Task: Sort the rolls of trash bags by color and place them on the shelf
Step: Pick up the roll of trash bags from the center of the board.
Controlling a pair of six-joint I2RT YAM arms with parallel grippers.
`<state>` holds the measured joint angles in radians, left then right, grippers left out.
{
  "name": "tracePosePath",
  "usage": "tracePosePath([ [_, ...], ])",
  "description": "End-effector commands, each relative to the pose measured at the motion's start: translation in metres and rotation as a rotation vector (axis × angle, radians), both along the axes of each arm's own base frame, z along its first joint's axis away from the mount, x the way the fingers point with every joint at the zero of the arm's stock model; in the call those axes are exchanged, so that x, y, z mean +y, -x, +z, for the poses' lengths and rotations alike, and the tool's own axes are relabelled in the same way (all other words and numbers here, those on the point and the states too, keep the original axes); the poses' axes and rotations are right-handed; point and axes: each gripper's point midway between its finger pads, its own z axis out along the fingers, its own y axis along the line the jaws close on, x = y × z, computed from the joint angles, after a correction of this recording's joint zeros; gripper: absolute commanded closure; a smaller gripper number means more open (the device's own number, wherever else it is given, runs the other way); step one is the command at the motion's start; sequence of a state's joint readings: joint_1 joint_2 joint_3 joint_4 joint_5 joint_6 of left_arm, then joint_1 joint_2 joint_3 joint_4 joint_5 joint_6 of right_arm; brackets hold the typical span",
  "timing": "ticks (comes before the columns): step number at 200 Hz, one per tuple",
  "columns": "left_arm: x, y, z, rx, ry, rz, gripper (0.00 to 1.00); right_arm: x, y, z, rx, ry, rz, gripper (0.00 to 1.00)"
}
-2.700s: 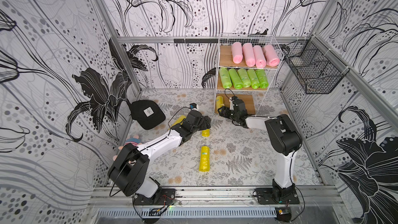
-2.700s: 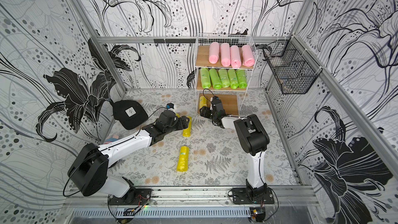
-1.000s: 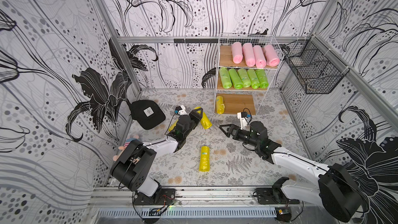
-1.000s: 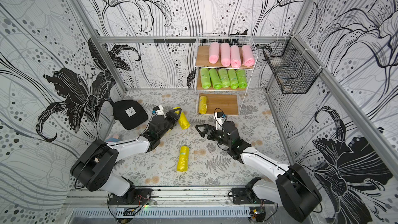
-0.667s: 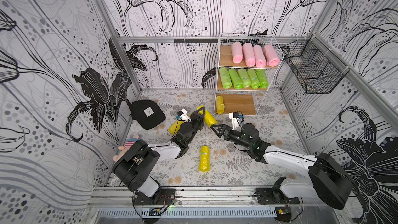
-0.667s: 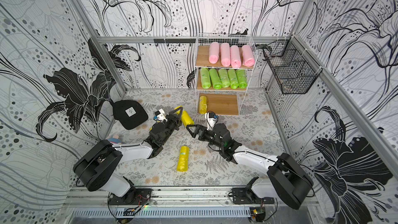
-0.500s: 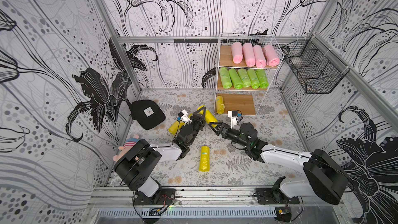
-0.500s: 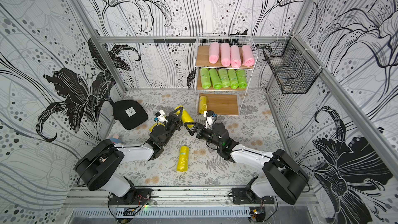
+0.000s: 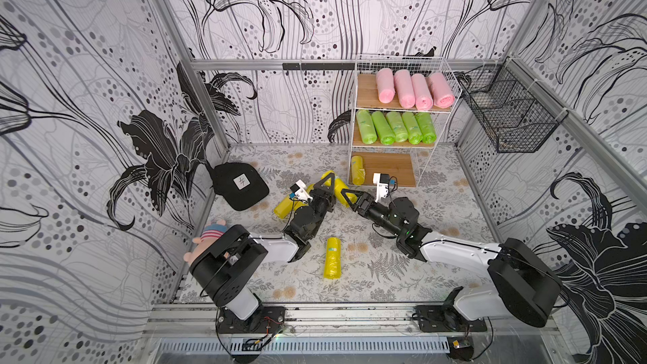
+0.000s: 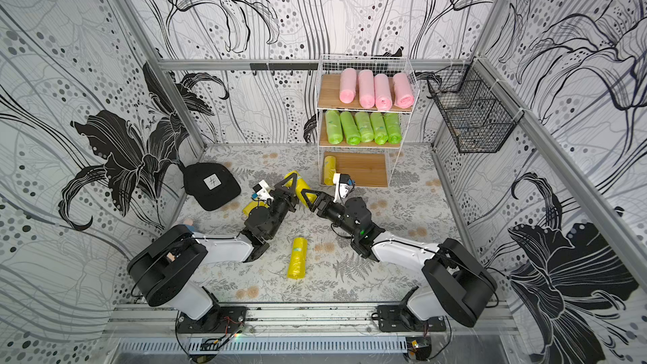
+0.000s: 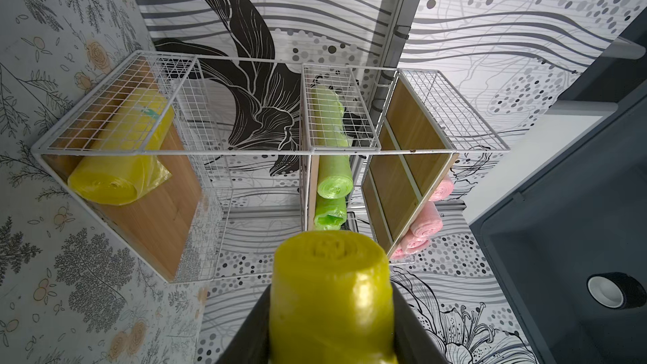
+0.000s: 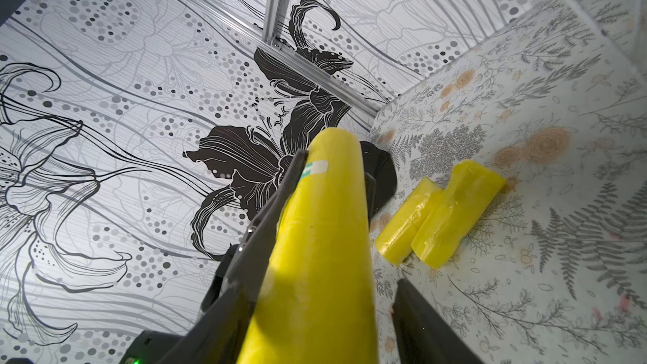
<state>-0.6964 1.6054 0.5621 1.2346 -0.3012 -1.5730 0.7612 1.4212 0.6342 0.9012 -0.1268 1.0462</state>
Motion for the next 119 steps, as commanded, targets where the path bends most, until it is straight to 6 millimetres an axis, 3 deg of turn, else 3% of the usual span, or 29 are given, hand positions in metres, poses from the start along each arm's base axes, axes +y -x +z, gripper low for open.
tracePosePath([
  [1,0.003,0.004,0.019,-0.071,0.049,0.018,0.71,0.005,-0.005,0.018,-0.021,-0.057,-0.004,0.38],
  [54,0.001,0.004,0.016,-0.079,0.040,0.027,0.65,0.000,-0.007,0.019,-0.012,-0.073,-0.034,0.58],
  [75,-0.001,0.003,0.013,-0.074,0.030,0.020,0.55,-0.004,-0.007,0.020,-0.019,-0.056,-0.056,0.64],
  [100,-0.004,0.002,0.004,-0.032,-0.015,0.010,0.34,-0.013,-0.008,0.017,-0.019,-0.014,-0.091,0.67],
  [119,-0.003,0.002,-0.005,0.016,-0.100,0.012,0.27,-0.026,-0.012,0.011,-0.013,0.034,-0.134,0.68],
])
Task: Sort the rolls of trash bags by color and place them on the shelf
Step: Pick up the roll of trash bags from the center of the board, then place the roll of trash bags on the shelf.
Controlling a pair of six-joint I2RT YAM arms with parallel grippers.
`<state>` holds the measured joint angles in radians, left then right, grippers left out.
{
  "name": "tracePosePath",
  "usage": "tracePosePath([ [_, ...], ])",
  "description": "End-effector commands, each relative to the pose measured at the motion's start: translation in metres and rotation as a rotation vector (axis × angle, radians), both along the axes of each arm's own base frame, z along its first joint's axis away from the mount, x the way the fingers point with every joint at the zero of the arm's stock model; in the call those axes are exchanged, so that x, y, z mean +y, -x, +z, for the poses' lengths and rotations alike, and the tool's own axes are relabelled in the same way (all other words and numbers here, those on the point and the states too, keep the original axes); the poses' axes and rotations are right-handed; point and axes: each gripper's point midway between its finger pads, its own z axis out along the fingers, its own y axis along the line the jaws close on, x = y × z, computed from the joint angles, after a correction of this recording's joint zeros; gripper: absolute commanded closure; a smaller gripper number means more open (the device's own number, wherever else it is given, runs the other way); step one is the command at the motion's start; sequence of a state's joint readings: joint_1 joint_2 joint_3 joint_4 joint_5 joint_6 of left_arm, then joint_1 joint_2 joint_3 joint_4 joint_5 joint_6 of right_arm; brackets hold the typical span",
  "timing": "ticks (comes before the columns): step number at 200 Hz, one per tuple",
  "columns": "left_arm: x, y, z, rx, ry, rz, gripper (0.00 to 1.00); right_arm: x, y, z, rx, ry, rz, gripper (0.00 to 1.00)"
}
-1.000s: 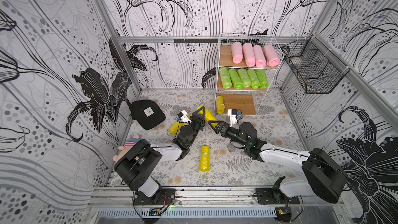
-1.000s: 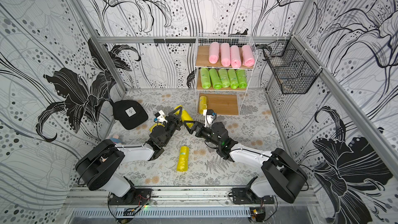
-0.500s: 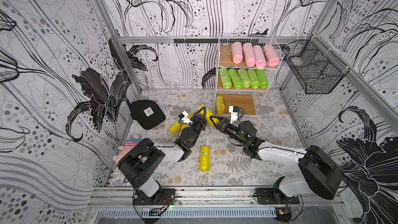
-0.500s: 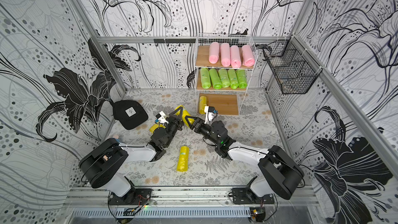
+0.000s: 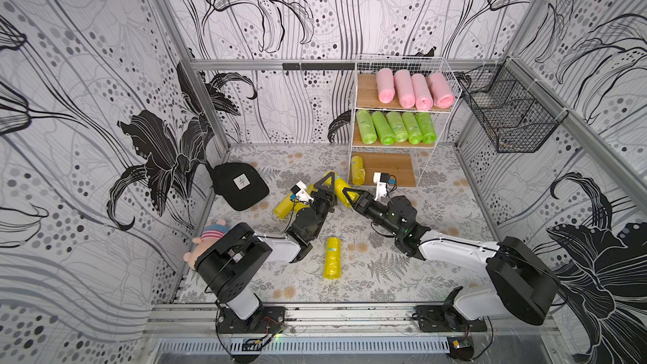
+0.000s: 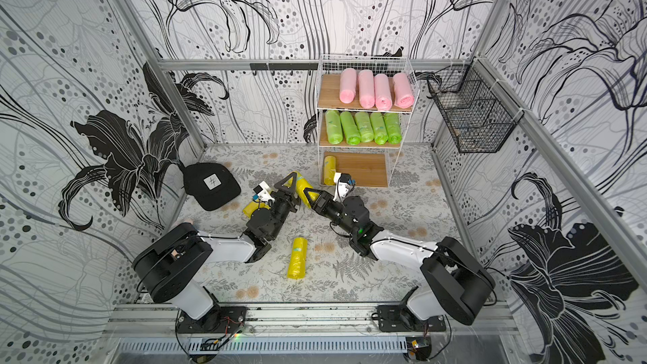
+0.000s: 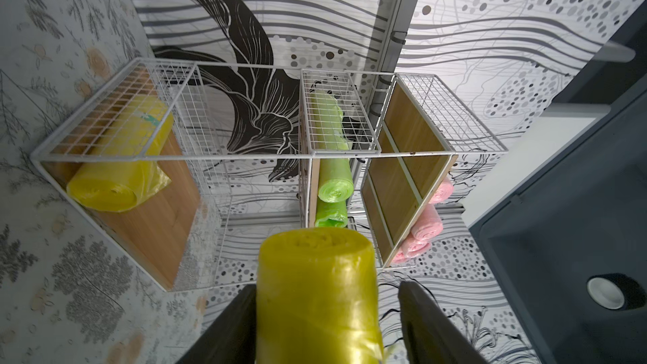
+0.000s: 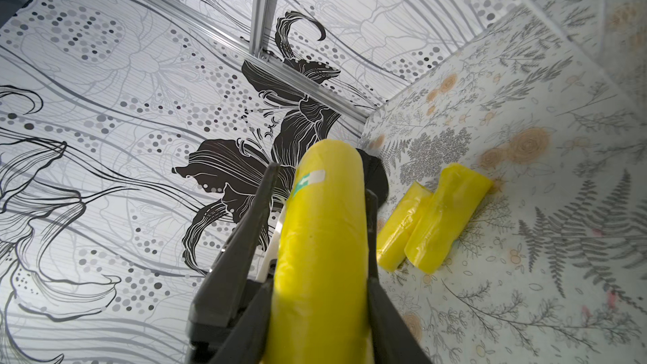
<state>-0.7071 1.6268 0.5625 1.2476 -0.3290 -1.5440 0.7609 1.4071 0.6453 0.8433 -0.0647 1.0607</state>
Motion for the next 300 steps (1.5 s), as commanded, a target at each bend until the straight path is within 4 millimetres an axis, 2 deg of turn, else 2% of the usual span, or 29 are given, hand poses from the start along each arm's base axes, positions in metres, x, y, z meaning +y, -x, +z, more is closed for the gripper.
tracePosePath([
  [1,-0.002,0.003,0.001,0.018,-0.076,-0.009,0.27,-0.020,-0.005,0.015,-0.048,0.026,-0.073,0.68],
  [21,0.005,0.005,-0.005,0.050,-0.171,0.009,0.25,-0.050,-0.016,0.003,-0.022,0.092,-0.148,0.68],
  [72,0.016,0.005,-0.016,0.106,-0.398,-0.019,0.24,-0.148,-0.046,-0.037,0.017,0.338,-0.404,0.69],
  [86,0.016,0.005,-0.017,0.108,-0.451,-0.034,0.24,-0.165,-0.057,-0.045,0.025,0.374,-0.454,0.69],
  [99,0.016,0.005,-0.016,0.106,-0.506,-0.042,0.24,-0.173,-0.070,-0.052,0.025,0.395,-0.484,0.69],
  [151,0.019,0.011,-0.003,0.083,-0.640,-0.053,0.24,-0.149,-0.140,-0.068,-0.061,0.360,-0.505,0.69],
  [156,0.020,0.012,-0.002,0.080,-0.646,-0.054,0.24,-0.146,-0.147,-0.080,-0.047,0.367,-0.501,0.69],
  [200,0.027,0.018,0.001,0.075,-0.667,-0.046,0.24,-0.129,-0.193,-0.117,-0.007,0.368,-0.505,0.69],
  [251,0.034,0.021,0.005,0.064,-0.667,-0.033,0.24,-0.120,-0.227,-0.142,0.033,0.375,-0.524,0.69],
  [300,0.039,0.023,0.006,0.062,-0.661,-0.027,0.24,-0.116,-0.238,-0.167,0.101,0.367,-0.528,0.66],
])
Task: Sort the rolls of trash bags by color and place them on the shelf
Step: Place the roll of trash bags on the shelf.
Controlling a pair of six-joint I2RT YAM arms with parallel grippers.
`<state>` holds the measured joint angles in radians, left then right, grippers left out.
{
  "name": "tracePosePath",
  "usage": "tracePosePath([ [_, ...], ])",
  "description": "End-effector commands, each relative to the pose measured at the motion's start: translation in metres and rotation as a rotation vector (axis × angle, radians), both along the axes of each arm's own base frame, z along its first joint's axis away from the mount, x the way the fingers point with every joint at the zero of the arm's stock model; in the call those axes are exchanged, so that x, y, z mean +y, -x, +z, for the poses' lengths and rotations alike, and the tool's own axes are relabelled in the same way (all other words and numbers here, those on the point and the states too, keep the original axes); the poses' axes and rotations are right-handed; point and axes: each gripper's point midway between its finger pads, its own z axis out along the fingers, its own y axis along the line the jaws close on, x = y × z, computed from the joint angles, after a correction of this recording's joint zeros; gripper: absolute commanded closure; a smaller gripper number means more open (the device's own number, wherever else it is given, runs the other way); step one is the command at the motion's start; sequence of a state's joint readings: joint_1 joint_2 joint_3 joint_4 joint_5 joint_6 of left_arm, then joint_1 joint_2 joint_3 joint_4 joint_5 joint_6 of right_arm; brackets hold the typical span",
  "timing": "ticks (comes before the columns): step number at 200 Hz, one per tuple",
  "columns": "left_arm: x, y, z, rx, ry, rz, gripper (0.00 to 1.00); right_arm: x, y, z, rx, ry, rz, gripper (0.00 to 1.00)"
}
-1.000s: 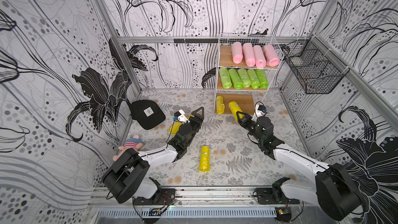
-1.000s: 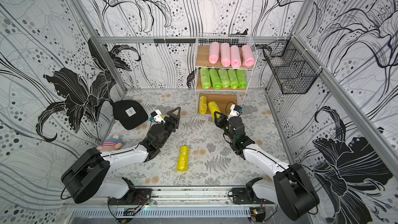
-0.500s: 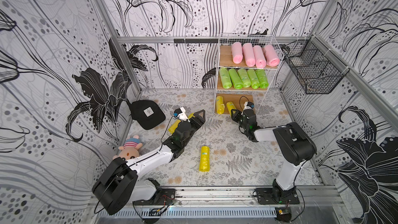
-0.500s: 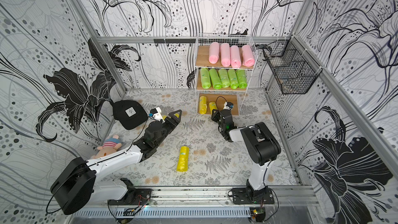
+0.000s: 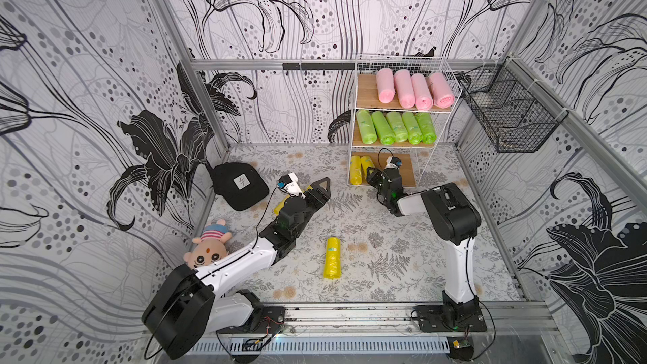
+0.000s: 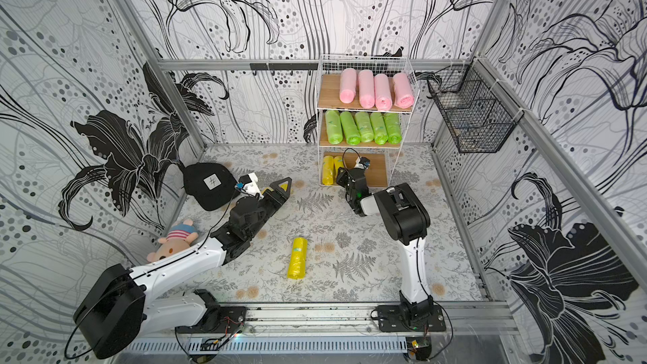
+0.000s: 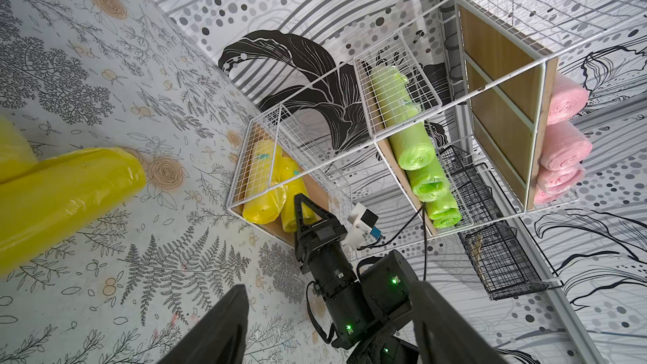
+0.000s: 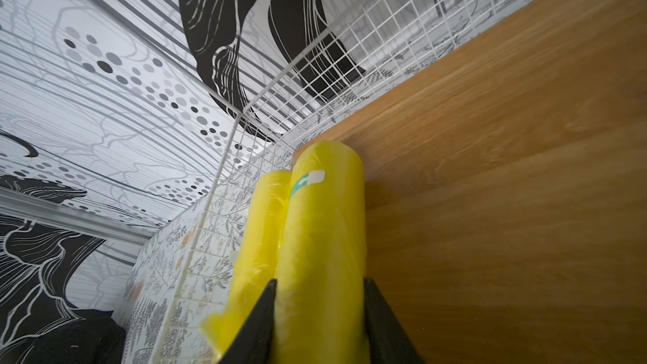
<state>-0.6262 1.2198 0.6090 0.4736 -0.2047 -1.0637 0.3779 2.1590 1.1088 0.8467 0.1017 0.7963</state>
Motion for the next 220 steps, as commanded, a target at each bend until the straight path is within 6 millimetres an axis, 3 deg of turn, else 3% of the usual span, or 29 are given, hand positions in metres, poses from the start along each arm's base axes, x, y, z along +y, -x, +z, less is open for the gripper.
tracePosePath([
  [1,0.005,0.002,0.004,-0.024,-0.006,-0.001,0.24,0.000,-0.008,-0.001,0.000,-0.034,-0.027,0.66],
  [65,0.005,0.002,0.004,-0.024,-0.002,-0.003,0.24,0.021,0.000,-0.014,0.058,-0.049,-0.031,0.54],
  [102,0.007,0.004,0.005,-0.022,-0.009,-0.005,0.24,0.013,0.007,-0.020,0.086,-0.022,-0.085,0.41],
  [170,0.014,0.009,-0.003,-0.003,-0.049,0.001,0.24,0.001,0.015,-0.005,0.081,0.041,-0.114,0.24],
  [220,0.016,0.009,-0.020,0.054,-0.183,-0.026,0.23,0.000,0.022,0.009,0.063,0.051,-0.088,0.14],
])
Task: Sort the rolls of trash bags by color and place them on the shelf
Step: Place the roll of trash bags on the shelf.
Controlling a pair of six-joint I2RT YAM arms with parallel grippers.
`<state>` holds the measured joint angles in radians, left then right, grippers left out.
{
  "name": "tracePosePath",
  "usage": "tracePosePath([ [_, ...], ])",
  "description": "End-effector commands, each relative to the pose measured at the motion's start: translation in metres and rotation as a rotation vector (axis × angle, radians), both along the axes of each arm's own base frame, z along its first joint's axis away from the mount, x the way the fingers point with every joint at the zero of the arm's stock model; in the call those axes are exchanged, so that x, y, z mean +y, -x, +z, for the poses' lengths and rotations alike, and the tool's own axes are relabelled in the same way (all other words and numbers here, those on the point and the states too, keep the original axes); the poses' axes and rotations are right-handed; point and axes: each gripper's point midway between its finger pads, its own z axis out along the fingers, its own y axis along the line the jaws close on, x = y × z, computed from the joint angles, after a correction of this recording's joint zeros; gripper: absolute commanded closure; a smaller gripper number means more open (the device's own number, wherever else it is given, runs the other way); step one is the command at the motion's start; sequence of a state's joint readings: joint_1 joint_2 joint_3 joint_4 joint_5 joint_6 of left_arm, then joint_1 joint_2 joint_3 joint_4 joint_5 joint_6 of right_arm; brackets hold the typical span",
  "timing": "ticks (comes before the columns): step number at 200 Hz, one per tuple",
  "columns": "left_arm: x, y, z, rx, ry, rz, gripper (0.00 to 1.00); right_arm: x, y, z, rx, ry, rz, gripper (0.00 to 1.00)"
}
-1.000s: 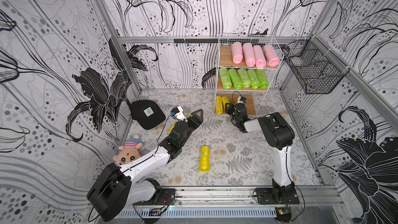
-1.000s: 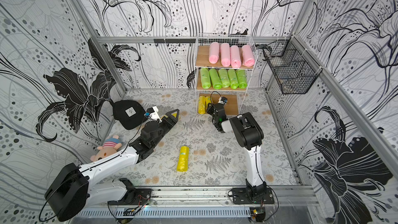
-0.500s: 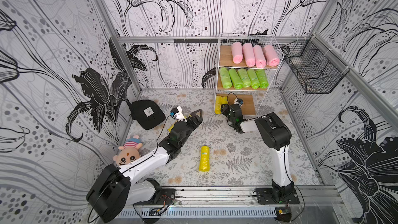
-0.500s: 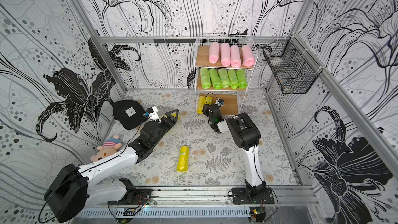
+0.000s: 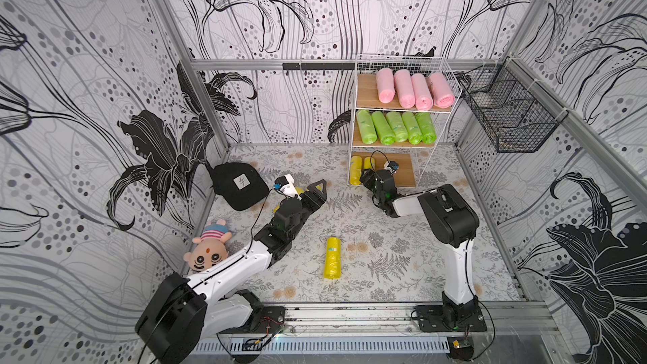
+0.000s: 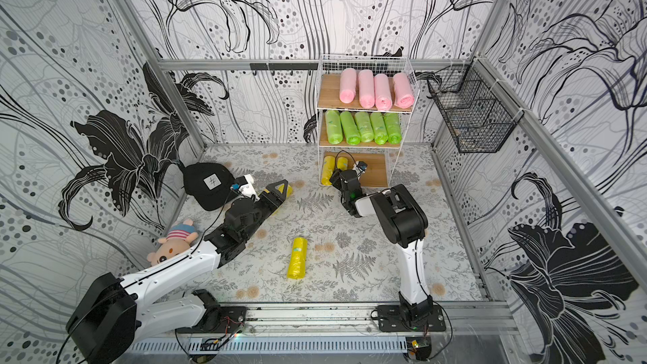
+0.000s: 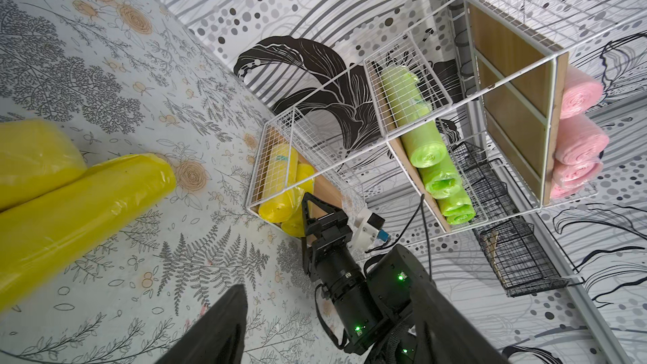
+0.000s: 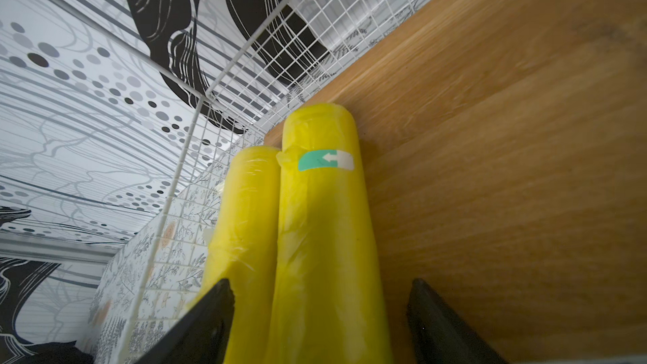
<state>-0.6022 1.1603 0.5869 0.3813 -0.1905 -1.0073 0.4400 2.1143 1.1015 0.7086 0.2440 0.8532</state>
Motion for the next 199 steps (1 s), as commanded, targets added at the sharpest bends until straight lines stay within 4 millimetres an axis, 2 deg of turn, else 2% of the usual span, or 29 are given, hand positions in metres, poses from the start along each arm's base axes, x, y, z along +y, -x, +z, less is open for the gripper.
tracePosePath([
  [1,0.002,0.001,-0.011,0.030,-0.105,-0.030,0.23,-0.005,0.005,0.018,-0.022,0.021,0.004,0.14],
  [27,-0.001,0.001,-0.031,0.108,-0.203,-0.091,0.23,-0.009,0.012,0.031,-0.033,0.028,0.011,0.11],
  [53,-0.006,0.011,-0.059,0.233,-0.331,-0.167,0.24,-0.018,0.027,0.046,-0.040,0.053,0.011,0.08],
  [72,-0.011,0.031,-0.083,0.333,-0.424,-0.221,0.24,-0.027,0.042,0.055,-0.024,0.086,0.007,0.07],
  [99,-0.030,0.069,-0.110,0.468,-0.515,-0.346,0.23,-0.036,0.067,0.063,0.021,0.135,0.032,0.07],
  [108,-0.036,0.080,-0.117,0.508,-0.527,-0.380,0.22,-0.040,0.074,0.061,0.040,0.152,0.042,0.07],
  [115,-0.041,0.088,-0.124,0.535,-0.521,-0.411,0.22,-0.041,0.081,0.073,0.026,0.154,0.052,0.07],
  [131,-0.047,0.100,-0.135,0.575,-0.500,-0.459,0.20,-0.046,0.095,0.076,0.046,0.179,0.074,0.07],
  [152,-0.054,0.105,-0.146,0.618,-0.518,-0.511,0.19,-0.049,0.111,0.079,0.056,0.190,0.098,0.07],
  [176,-0.060,0.105,-0.169,0.676,-0.553,-0.547,0.19,-0.053,0.124,0.078,0.064,0.191,0.111,0.07],
  [199,-0.073,0.096,-0.176,0.664,-0.548,-0.569,0.22,-0.055,0.135,0.075,0.074,0.189,0.124,0.07],
])
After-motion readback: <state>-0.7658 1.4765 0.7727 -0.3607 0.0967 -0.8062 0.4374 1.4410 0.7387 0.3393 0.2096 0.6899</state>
